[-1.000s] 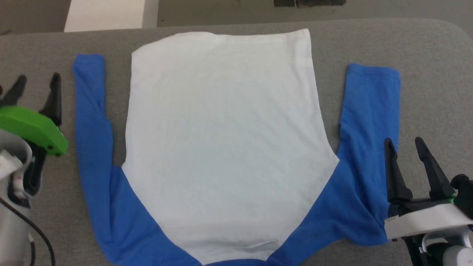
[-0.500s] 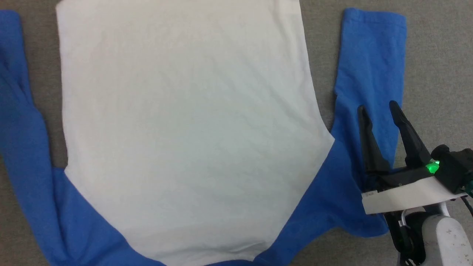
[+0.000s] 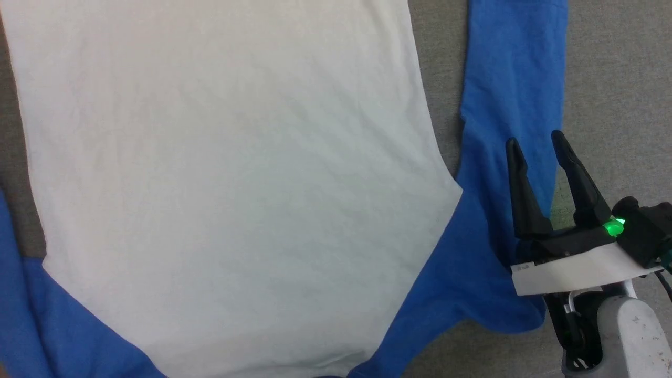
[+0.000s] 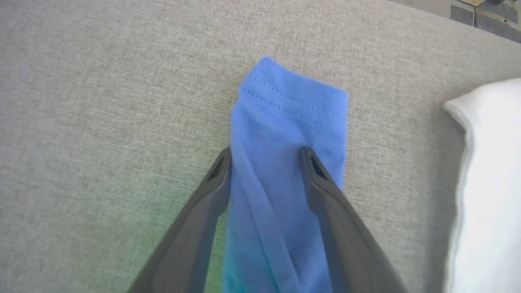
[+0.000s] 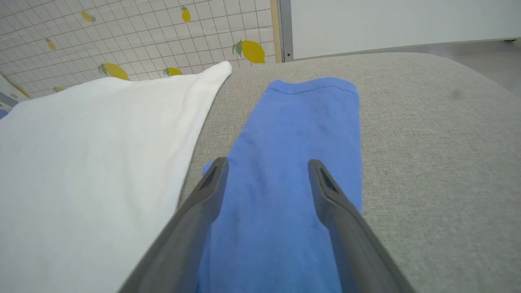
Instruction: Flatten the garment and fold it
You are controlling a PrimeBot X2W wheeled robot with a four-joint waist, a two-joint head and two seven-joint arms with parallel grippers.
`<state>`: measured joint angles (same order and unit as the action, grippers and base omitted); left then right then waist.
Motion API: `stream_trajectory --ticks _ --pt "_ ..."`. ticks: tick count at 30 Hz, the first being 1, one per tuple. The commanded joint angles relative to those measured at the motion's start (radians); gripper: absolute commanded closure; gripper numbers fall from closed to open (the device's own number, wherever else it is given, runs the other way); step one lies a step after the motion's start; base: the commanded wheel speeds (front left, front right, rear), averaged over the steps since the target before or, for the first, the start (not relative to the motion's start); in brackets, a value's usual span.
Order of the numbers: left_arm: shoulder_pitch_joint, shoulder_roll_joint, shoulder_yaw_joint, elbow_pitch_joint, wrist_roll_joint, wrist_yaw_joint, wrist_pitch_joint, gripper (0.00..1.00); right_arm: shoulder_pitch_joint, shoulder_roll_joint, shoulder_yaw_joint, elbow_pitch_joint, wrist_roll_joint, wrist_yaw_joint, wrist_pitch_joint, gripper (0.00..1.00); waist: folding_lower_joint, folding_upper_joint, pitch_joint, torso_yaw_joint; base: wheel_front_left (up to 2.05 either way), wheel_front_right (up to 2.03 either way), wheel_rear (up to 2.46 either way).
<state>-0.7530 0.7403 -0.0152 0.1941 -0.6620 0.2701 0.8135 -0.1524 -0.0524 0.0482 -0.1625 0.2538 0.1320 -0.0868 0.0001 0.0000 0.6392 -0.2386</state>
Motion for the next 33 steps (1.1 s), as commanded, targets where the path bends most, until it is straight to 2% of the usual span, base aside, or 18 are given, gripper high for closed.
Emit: stream_trajectory --ticks 1,10,14,18,20,24,29,33 --pt "0.052 -0.029 -0.016 0.009 -0.01 -0.009 -0.014 1.0 -0.018 0.002 -0.003 0.002 -0.006 -0.001 0.0 0.0 -0.0001 0.0 -0.023 0.011 0.0 0.0 0.0" --pt "0.159 -0.05 0.036 0.007 0.038 -0.068 -0.347 1.0 0.036 0.002 -0.027 0.026 -0.03 -0.001 0.021 0.0 -0.0001 0.0 -0.218 0.068 0.0 0.0 0.0" --pt "0.237 -0.057 0.054 -0.013 0.037 -0.085 -0.42 1.0 0.089 0.002 -0.053 0.021 -0.042 -0.001 0.042 0.0 -0.0001 0.0 -0.318 0.11 0.0 0.0 0.0" --pt "0.309 -0.054 0.063 -0.076 0.033 -0.097 -0.443 1.0 0.149 0.002 -0.078 -0.001 -0.046 -0.001 0.067 0.0 -0.0001 0.0 -0.394 0.144 0.0 0.0 0.0" --pt "0.338 -0.053 0.064 -0.121 0.04 -0.088 -0.447 1.0 0.176 0.002 -0.089 -0.014 -0.044 -0.001 0.076 0.0 -0.0001 0.0 -0.423 0.159 0.0 0.0 0.0" --pt "0.371 -0.074 0.02 -0.229 0.055 -0.086 -0.437 1.0 0.218 0.002 -0.108 -0.038 -0.039 -0.001 0.093 0.0 -0.0001 0.0 -0.467 0.189 0.0 0.0 0.0" --pt "0.377 -0.169 -0.101 -0.392 0.064 -0.071 -0.401 1.0 0.242 0.002 -0.104 -0.059 -0.032 -0.001 0.112 0.0 -0.0001 0.0 -0.499 0.212 0.0 0.0 0.0" --pt "0.364 -0.25 -0.226 -0.461 0.068 -0.093 -0.38 1.0 0.241 0.002 -0.092 -0.068 -0.031 -0.001 0.123 0.0 -0.0001 0.0 -0.509 0.213 0.0 0.0 0.0"
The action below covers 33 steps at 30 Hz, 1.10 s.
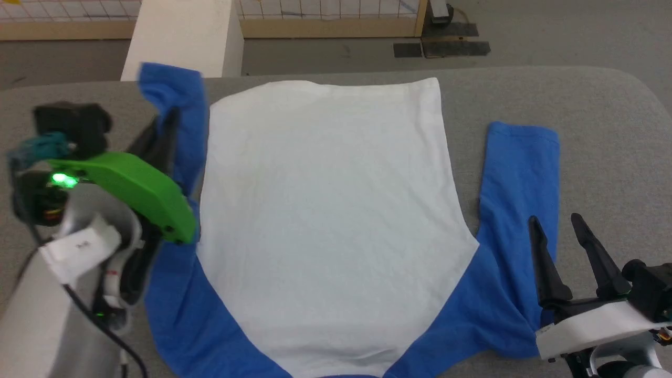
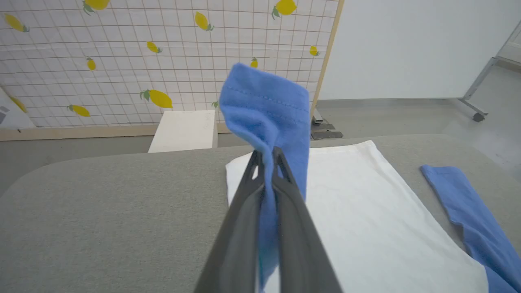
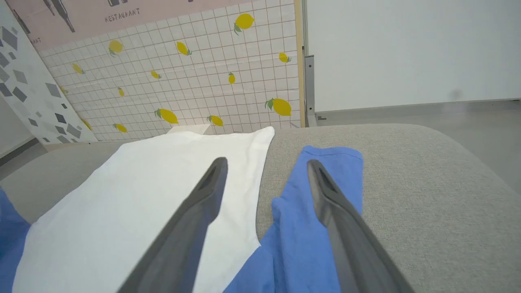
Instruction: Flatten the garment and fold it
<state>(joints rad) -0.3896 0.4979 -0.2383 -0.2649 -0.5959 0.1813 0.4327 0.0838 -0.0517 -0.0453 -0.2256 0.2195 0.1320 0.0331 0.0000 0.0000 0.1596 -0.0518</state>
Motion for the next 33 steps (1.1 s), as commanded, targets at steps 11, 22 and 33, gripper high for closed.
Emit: stream_trajectory --ticks 11,22,33 --pt "0.007 -0.26 -0.326 0.164 0.041 -0.043 -0.008 1.0 0.008 0.001 0.03 0.003 0.002 -0.001 0.021 0.0 0.0 0.0 -0.041 -0.02 0.0 0.0 0.0" --pt "0.033 -0.366 -0.548 0.541 0.087 -0.152 -0.019 1.0 -0.005 0.001 0.047 0.028 0.003 -0.001 0.01 0.0 0.0 0.0 -0.017 -0.087 0.0 0.0 0.0" --pt "0.027 -0.404 -0.492 0.567 0.003 -0.216 -0.177 0.0 -0.003 0.001 0.036 0.045 0.001 -0.001 0.008 0.0 0.0 0.0 -0.009 -0.071 0.0 0.0 0.0"
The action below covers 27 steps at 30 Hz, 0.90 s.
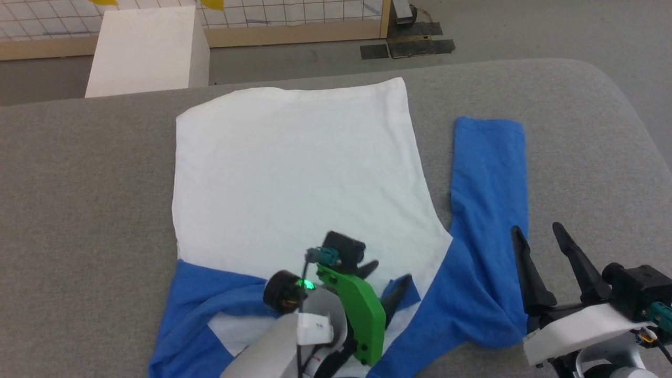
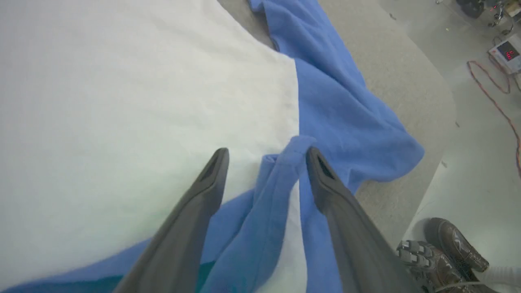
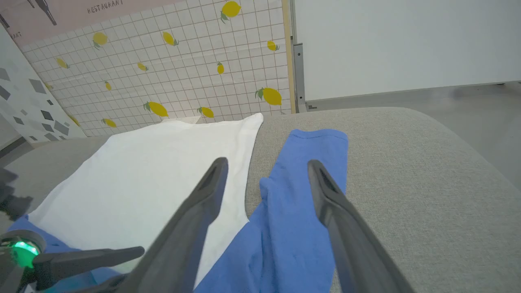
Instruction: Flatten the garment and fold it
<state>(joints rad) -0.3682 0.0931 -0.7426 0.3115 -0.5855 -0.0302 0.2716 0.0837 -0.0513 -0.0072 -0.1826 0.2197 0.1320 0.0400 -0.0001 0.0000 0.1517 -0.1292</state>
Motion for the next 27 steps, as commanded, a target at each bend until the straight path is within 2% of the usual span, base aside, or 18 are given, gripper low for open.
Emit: stream_trajectory --ticks 1,4,10,15,19,22,27 --pt "0.005 0.01 0.028 -0.029 -0.009 -0.006 -0.045 0.0 -0.006 0.001 -0.005 0.003 -0.001 -0.001 0.005 0.0 0.0001 0.0 -0.002 0.01 0.0 0.0 0.0" --pt "0.02 0.057 0.097 -0.103 -0.006 0.012 -0.147 0.0 -0.026 -0.004 -0.023 0.012 -0.006 -0.001 0.021 0.0 0.0001 0.0 -0.001 0.022 0.0 0.0 0.0" --pt "0.088 0.17 0.268 -0.187 0.036 0.122 -0.363 0.0 -0.139 -0.025 -0.115 0.077 0.019 -0.001 0.094 0.0 0.0001 0.0 0.032 0.05 0.0 0.0 0.0" --pt "0.124 0.229 0.369 -0.193 0.059 0.158 -0.497 0.0 -0.284 -0.037 -0.187 0.156 0.028 -0.001 0.168 0.0 0.0001 0.0 0.091 0.085 0.0 0.0 0.0" --pt "0.121 0.237 0.448 -0.18 0.076 0.159 -0.53 0.0 -0.418 -0.051 -0.247 0.279 0.022 -0.001 0.235 0.0 0.0001 0.0 0.149 0.112 0.0 0.0 0.0" --pt "0.111 0.215 0.516 -0.209 0.107 0.151 -0.533 0.0 -0.53 -0.058 -0.296 0.385 0.015 -0.001 0.29 0.0 0.0001 0.0 0.199 0.134 0.0 0.0 0.0" --pt "0.11 0.154 0.616 -0.262 0.166 0.096 -0.533 0.0 -0.683 -0.066 -0.395 0.545 -0.041 -0.001 0.367 0.0 0.0001 0.0 0.266 0.163 0.0 0.0 0.0"
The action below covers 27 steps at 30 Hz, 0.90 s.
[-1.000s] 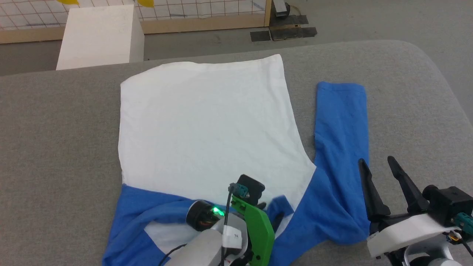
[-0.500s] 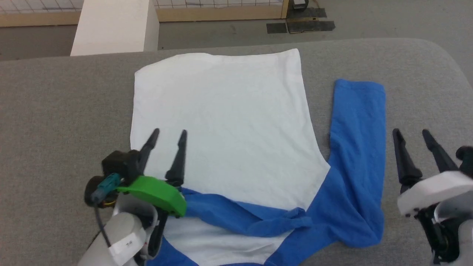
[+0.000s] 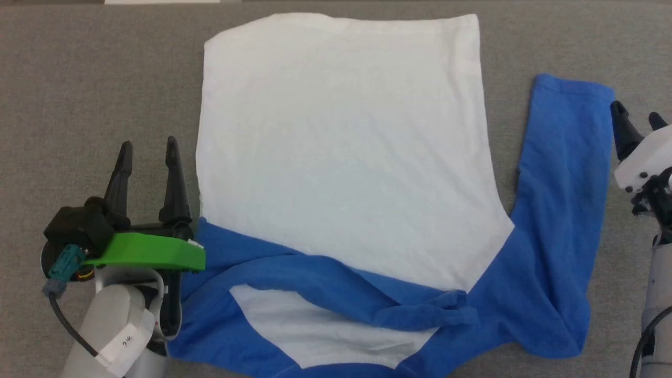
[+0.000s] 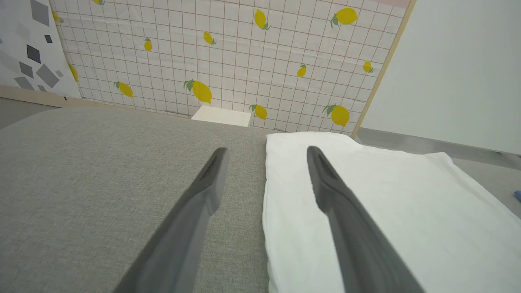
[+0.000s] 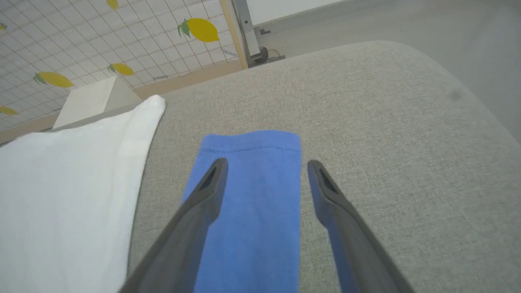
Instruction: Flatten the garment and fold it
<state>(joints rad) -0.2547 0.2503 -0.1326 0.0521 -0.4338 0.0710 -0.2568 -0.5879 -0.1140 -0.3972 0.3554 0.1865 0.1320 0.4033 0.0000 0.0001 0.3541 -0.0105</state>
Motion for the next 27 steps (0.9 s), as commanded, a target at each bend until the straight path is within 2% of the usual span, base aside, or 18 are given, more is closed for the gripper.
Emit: stream_trajectory --ticks 1,6,13,14,15,17,21,27 --pt "-0.002 -0.02 0.028 -0.008 0.023 -0.018 -0.005 0.0 -0.041 -0.006 -0.031 0.039 -0.029 -0.001 0.021 0.0 0.0 -0.0001 0.076 0.05 0.0 0.0 0.0" --pt "-0.006 -0.075 0.087 -0.003 0.079 -0.079 -0.005 0.0 -0.147 -0.013 -0.123 0.148 -0.115 -0.001 0.093 0.0 0.0 -0.0001 0.113 0.073 0.0 0.0 0.0" --pt "0.0 -0.13 0.137 0.005 0.137 -0.134 -0.005 0.0 -0.206 -0.004 -0.192 0.225 -0.186 -0.001 0.171 0.0 0.0 -0.0001 0.113 0.077 0.0 0.0 0.0" --pt "0.004 -0.136 0.142 0.007 0.145 -0.14 -0.005 0.0 -0.205 -0.002 -0.194 0.232 -0.188 -0.001 0.18 0.32 0.0 -0.0001 0.107 0.074 0.0 0.0 0.0" --pt "0.007 -0.14 0.146 0.009 0.151 -0.144 -0.005 0.0 -0.204 0.0 -0.195 0.235 -0.187 -0.001 0.184 0.59 0.0 -0.0001 0.102 0.072 0.0 0.0 0.0" --pt "0.015 -0.148 0.157 0.017 0.161 -0.152 -0.005 0.0 -0.2 0.009 -0.204 0.238 -0.155 -0.001 0.181 1.0 0.0 -0.0001 0.086 0.067 0.0 0.0 0.0" --pt "0.03 -0.158 0.178 0.034 0.179 -0.166 -0.005 0.0 -0.161 0.002 -0.177 0.216 -0.097 -0.001 0.129 1.0 0.0 -0.0001 0.034 0.049 0.0 0.0 0.0" --pt "0.075 -0.167 0.195 0.063 0.2 -0.181 -0.005 0.0 -0.031 -0.059 -0.139 0.13 -0.063 -0.001 0.033 1.0 0.0 -0.0001 -0.075 0.02 0.0 0.0 0.0"
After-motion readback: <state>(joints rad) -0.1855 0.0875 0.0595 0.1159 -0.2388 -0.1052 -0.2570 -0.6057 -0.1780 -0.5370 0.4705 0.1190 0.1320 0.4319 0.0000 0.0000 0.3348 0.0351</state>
